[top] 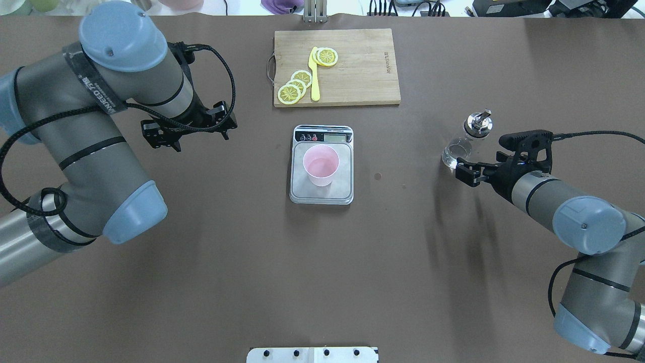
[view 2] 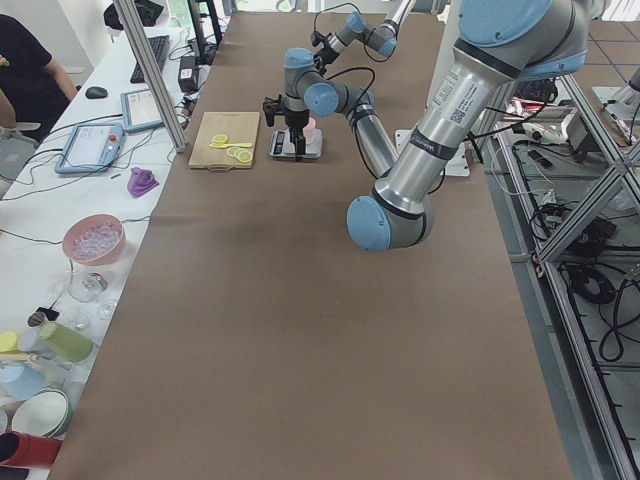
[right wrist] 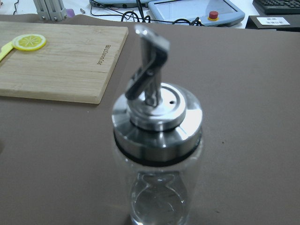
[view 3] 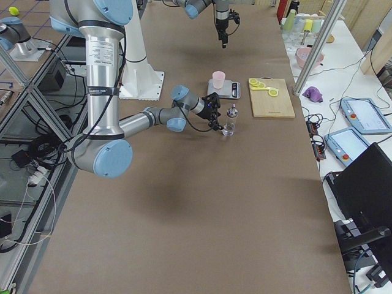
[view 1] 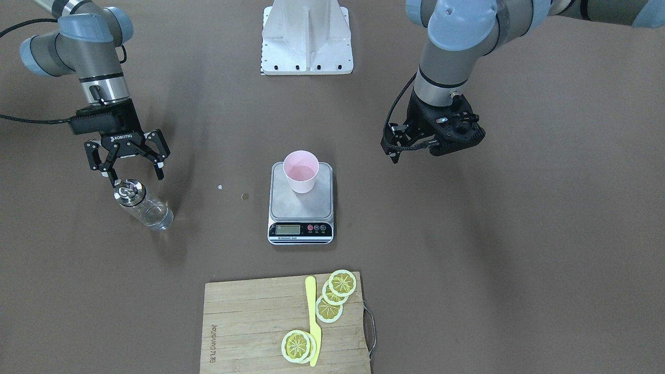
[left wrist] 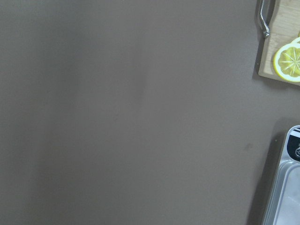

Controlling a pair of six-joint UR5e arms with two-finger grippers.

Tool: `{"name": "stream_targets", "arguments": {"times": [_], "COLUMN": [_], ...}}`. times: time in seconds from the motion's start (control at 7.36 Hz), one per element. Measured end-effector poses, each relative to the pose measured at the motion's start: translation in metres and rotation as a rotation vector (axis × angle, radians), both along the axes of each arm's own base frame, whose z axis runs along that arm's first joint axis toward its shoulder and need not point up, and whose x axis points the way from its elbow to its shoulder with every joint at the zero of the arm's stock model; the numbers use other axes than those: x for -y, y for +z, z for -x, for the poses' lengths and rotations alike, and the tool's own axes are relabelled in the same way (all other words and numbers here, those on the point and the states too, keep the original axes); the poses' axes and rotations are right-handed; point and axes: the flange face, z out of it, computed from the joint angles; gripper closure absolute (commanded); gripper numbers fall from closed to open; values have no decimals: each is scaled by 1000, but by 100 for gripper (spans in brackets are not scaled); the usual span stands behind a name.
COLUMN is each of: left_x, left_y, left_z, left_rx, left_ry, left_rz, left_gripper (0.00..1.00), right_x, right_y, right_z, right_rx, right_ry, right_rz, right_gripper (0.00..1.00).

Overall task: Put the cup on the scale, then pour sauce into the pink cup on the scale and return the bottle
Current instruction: 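Lower the right gripper around the glass sauce bottle and grasp it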

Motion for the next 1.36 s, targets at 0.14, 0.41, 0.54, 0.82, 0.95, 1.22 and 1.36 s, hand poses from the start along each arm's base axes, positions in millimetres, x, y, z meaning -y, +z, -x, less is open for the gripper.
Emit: {"name": "stream_targets", "arguments": {"times": [0.14,0.41,0.54,0.82,0.95,1.22,1.36], "left_x": [1,3,4,5,5,6,7], "left_y": [1,1,2,2,2,4,5], "left_z": [-2,-4,-4,-5,-5,-7,-8], "left_rx": [0,1,2,3,3,5,4], "left_ry": [1,-1,-2,-3,-4,-4,-5], "left_rz": [1,4,5,7,8,11,10], "left_gripper": [1,1,1,1,1,1,1], "right_x": [4,12,14,19,21,29,34], "right_y": [0,1,5,5,7,11,9], "right_z": [6,18,21,22,21,25,29], "right_rx": [-16,-38,-50,-69,-80,-90,-89], "right_ry": [-1,5,3,0,-1,5,10], "right_rz": [-17,-34,-36,-48,-52,-51,-53], "right_gripper": [1,1,1,1,1,1,1]}}
